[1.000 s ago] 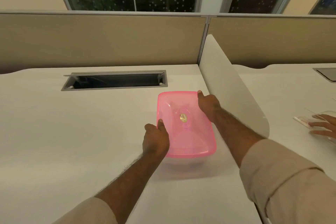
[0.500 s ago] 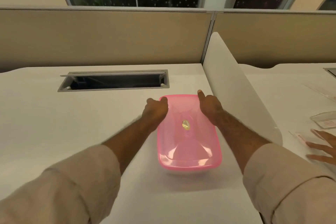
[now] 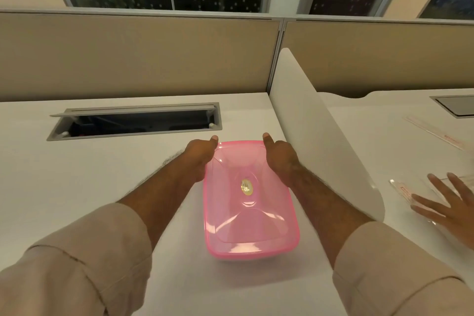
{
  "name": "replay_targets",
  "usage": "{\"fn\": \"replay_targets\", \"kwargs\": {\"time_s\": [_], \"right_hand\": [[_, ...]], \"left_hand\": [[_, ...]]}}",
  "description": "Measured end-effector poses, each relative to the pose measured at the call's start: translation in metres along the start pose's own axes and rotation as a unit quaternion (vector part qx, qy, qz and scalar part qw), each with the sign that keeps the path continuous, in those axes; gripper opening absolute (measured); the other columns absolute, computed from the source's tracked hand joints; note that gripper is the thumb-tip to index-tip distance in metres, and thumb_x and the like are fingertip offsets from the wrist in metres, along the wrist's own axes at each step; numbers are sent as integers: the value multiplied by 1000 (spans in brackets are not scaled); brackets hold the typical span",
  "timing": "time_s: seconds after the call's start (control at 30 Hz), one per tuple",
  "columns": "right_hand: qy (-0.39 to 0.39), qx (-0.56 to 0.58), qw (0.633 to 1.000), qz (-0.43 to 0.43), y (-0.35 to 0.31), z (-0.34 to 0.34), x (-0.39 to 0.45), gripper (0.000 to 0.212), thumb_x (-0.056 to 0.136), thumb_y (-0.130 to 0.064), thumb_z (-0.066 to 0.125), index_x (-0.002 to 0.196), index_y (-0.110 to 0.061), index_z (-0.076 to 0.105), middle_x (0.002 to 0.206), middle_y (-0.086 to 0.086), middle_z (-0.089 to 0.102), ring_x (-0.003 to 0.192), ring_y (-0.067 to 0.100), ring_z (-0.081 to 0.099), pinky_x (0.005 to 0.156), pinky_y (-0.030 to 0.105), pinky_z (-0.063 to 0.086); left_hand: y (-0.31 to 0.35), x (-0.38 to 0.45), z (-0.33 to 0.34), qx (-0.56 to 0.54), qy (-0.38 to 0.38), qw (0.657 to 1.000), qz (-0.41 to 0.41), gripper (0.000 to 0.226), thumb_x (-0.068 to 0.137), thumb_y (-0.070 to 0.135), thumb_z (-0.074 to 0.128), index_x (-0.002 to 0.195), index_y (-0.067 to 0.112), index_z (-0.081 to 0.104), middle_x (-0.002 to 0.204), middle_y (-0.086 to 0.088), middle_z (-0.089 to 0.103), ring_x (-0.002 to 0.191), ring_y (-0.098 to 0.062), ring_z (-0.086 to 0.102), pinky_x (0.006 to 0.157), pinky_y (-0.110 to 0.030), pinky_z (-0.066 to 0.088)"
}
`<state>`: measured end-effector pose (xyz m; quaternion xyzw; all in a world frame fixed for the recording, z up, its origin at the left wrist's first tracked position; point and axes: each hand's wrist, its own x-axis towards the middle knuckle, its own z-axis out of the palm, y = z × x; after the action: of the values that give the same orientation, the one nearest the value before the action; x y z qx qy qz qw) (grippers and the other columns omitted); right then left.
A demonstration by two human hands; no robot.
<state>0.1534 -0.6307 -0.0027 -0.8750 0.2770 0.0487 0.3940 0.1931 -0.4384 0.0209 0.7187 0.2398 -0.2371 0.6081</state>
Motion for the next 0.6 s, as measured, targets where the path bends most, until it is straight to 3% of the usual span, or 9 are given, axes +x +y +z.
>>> {"fn": "replay_targets", "kwargs": {"time_s": [0.13,0.23,0.3,0.47,0.6], "right_hand": [[10,-2,1000,5,-3,-1,-5,74,92,-63,29,110,2,59,112,24,64,104,40,60,79,36,44],[62,-14,998,3,-7,-1,-12,72,95,-60,31,118,4,57,123,22,61,112,38,58,88,36,45],[80,-9,997,6,-8,-2,-17,73,94,-61,34,122,3,55,127,21,60,114,37,57,91,37,45],[120,-33,992,-5,-12,-5,-24,75,91,-64,36,119,3,57,122,21,63,110,38,59,88,40,48],[142,-21,989,-29,-15,-8,-34,75,90,-63,39,121,4,52,123,22,61,112,40,57,89,42,47]], "left_hand": [[-4,-1,-1,6,7,1000,29,47,94,46,55,120,7,59,110,-14,66,98,-31,64,84,-42,56],[-16,-8,0,61,40,994,81,54,93,58,48,108,8,61,93,-8,62,81,-23,59,73,-37,47],[-24,-15,-2,87,54,989,103,58,93,62,41,104,9,61,93,-7,61,76,-19,56,72,-35,44],[-41,-30,-34,196,88,960,181,54,94,64,34,91,16,59,104,-7,66,84,-20,61,75,-35,50],[-51,-37,-95,298,175,906,244,59,92,64,39,116,15,61,122,-5,65,105,-24,61,94,-42,51]]}}
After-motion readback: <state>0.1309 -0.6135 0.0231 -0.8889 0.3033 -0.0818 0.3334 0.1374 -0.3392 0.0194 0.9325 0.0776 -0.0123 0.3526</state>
